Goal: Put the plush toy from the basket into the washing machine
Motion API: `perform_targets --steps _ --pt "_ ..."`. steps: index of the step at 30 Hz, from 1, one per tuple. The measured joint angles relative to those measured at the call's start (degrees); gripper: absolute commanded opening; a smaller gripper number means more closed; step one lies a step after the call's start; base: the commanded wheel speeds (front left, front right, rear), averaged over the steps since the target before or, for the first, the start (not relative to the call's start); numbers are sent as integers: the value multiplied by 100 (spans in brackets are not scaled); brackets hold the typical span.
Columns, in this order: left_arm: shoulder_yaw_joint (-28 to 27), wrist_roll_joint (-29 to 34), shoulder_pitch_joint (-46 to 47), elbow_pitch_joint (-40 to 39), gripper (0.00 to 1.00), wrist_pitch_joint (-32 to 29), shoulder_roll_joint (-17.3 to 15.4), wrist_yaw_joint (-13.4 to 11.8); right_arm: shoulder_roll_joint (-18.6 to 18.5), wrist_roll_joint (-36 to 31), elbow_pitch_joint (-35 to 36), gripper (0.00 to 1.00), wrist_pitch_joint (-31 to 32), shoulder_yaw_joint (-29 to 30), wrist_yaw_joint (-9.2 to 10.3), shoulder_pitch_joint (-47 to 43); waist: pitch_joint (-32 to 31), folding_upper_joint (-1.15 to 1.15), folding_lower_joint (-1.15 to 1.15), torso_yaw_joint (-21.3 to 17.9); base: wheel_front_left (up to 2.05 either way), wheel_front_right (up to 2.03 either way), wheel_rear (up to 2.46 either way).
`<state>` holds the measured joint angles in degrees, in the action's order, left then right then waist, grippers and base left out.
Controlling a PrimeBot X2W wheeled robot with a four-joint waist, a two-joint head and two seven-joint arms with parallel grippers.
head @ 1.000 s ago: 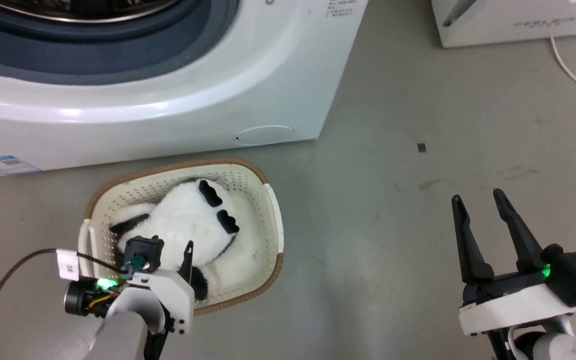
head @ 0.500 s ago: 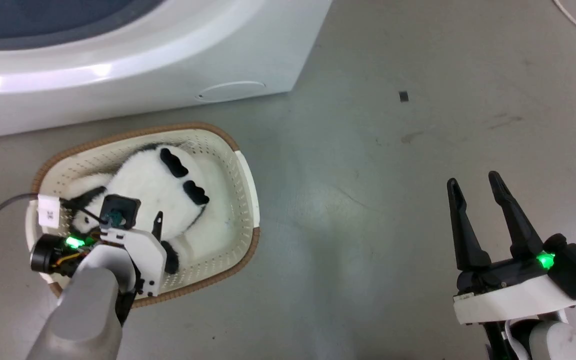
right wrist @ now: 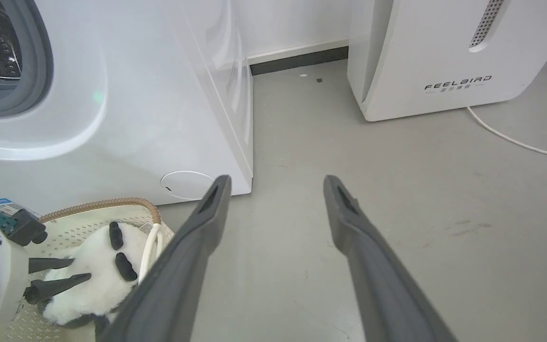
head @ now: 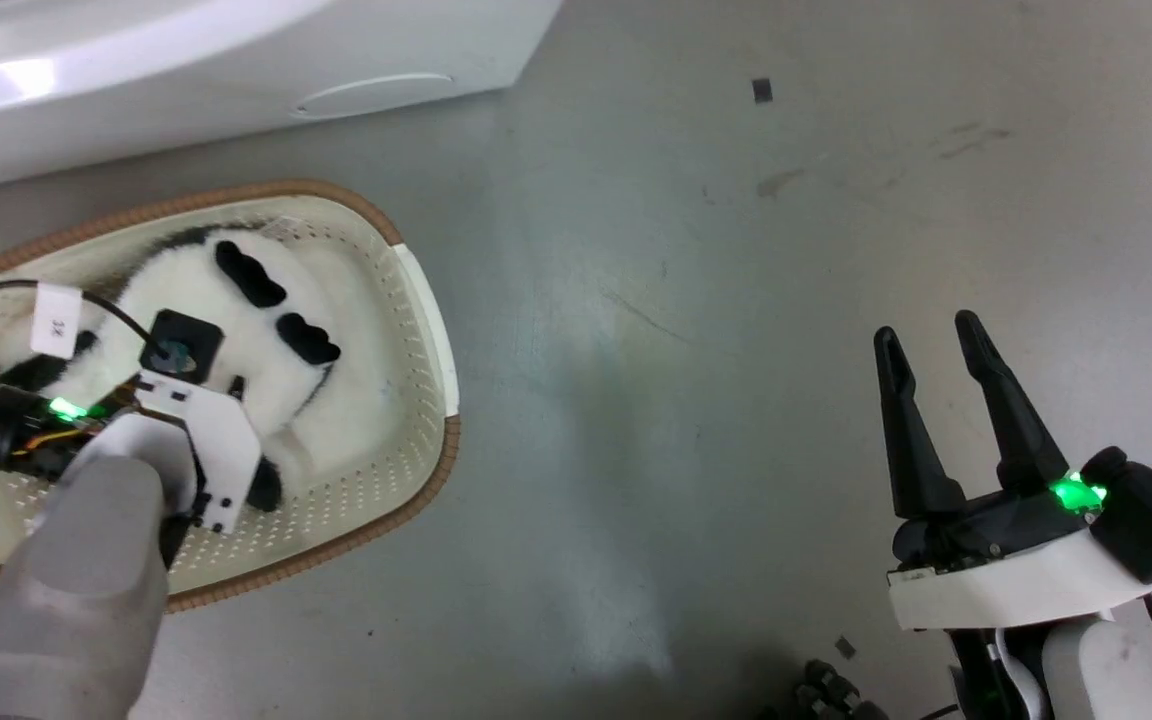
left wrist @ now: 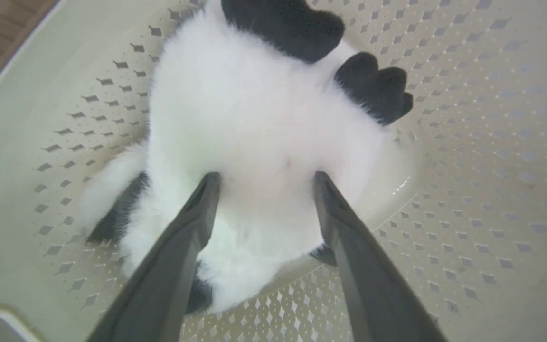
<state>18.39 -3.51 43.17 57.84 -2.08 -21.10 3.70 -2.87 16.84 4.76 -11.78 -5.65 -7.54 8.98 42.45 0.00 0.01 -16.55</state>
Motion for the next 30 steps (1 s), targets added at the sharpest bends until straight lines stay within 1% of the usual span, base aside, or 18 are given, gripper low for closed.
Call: perform_targets --steps 5,14,15,16,17,20,24,30 --pt "200 45 275 309 100 -111 -186 2 0 156 0 100 -59 -52 0 107 274 0 0 -151 0 0 0" --pt "467 36 771 760 100 -29 -321 0 0 299 -8 100 -170 -142 0 246 751 0 -1 -346 0 0 0" --pt "475 9 816 815 89 -21 -323 2 0 311 -8 100 -179 -154 0 261 798 0 -1 -363 0 0 0" --pt "487 -22 860 876 9 -20 -325 9 0 328 -9 100 -196 -165 0 276 841 0 -1 -379 0 0 0" --pt "500 -44 888 926 0 -1 -326 41 0 339 -12 100 -200 -172 0 293 882 0 -1 -396 0 0 0" --pt "515 -180 976 1098 0 69 -325 98 0 343 -24 100 -246 -180 0 343 949 0 -1 -439 0 0 0" --pt "546 -307 1003 1311 0 242 -297 107 0 343 -58 100 -276 -147 0 374 915 0 -1 -438 0 0 0" --pt "516 -498 804 1447 0 598 -91 110 0 256 -129 100 -296 -60 0 388 534 0 0 -330 0 0 0"
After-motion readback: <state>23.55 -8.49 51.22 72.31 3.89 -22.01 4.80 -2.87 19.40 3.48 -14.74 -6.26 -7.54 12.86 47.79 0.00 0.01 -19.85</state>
